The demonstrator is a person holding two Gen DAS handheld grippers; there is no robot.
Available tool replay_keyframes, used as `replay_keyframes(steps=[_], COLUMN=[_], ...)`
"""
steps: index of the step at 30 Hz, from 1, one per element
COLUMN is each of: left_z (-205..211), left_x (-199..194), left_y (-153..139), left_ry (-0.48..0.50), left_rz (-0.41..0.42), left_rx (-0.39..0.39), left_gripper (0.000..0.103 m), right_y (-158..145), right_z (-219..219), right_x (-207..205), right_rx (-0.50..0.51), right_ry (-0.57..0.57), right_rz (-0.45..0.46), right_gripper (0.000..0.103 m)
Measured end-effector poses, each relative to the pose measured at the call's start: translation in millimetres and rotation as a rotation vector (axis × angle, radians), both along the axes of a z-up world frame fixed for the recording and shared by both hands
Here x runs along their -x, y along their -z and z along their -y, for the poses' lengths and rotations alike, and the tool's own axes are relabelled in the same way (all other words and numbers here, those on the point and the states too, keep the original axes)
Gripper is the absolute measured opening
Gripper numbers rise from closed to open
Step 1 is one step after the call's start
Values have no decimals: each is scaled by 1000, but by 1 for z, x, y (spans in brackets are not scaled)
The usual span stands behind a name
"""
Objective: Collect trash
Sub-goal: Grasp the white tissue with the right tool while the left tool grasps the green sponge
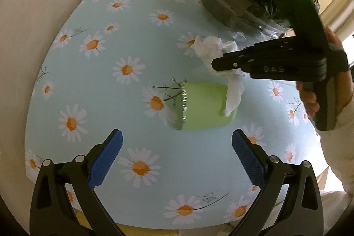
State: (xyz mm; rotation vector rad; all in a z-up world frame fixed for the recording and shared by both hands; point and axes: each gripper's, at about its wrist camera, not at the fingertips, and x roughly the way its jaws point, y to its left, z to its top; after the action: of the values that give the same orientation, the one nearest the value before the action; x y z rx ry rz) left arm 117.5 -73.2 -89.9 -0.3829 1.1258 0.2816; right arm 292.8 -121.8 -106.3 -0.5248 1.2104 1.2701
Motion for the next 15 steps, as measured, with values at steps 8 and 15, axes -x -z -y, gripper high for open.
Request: replay_keyframes(steps=[8,15], left_z=[26,41], left_x=[-6,-15], left_y=[10,20], left_ry=[-16,-30], left_rz=[-17,-20], left_rx=[2,-2], left_gripper=[97,97], right_y=[-25,-50], right_z=[31,76], right_x=[7,1], right_rx=[-22,-42], right_ry=[-59,-66], right_rz=[43,86], right_gripper=[13,13])
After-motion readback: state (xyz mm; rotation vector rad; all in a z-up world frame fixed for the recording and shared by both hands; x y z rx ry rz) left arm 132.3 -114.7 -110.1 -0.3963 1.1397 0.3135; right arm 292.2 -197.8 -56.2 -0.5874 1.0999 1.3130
